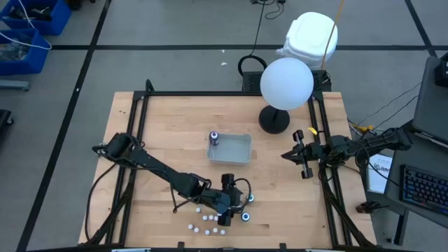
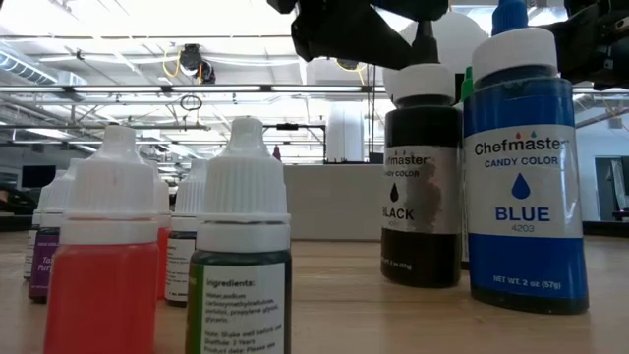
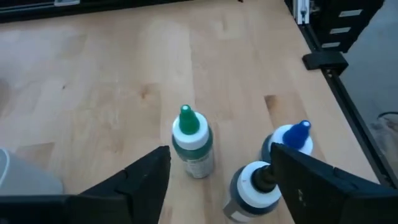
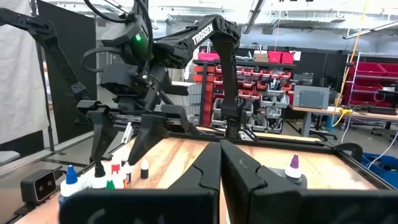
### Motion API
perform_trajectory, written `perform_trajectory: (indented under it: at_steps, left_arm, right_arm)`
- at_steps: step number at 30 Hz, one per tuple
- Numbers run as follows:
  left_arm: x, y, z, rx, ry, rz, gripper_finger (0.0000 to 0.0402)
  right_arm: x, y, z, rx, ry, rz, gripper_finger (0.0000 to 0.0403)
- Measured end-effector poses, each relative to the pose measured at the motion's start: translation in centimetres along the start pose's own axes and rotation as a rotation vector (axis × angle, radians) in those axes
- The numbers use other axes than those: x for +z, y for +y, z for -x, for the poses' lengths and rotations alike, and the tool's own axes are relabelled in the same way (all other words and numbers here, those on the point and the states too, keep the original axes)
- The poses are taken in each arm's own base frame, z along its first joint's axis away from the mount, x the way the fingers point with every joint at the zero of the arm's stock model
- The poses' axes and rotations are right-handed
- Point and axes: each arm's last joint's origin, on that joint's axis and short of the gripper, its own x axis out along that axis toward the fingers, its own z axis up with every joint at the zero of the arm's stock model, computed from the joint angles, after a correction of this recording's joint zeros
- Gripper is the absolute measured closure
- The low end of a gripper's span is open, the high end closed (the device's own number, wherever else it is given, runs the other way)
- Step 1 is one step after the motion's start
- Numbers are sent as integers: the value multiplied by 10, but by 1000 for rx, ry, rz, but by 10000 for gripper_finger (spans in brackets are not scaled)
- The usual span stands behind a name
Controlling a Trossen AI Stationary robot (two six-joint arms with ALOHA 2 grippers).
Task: Pick & Place food coloring
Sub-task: Put the large black food coloring bottle into the gray bin
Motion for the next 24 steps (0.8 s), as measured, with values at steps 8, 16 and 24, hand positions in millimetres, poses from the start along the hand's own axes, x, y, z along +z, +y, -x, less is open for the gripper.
perform_trajectory:
  at_steps: [8,16,24]
  left_arm:
    - [4,5,3,-14,-10,-38,111]
    - [11,12,7,-49,-29,0,108]
    - [3,-2,7,-121,16,65,107]
  right_arm:
    - [0,0,0,0,5,-21,403]
    - [-1,0,0,1,14,-20,403]
    - [-1,0,0,1,15,-18,403]
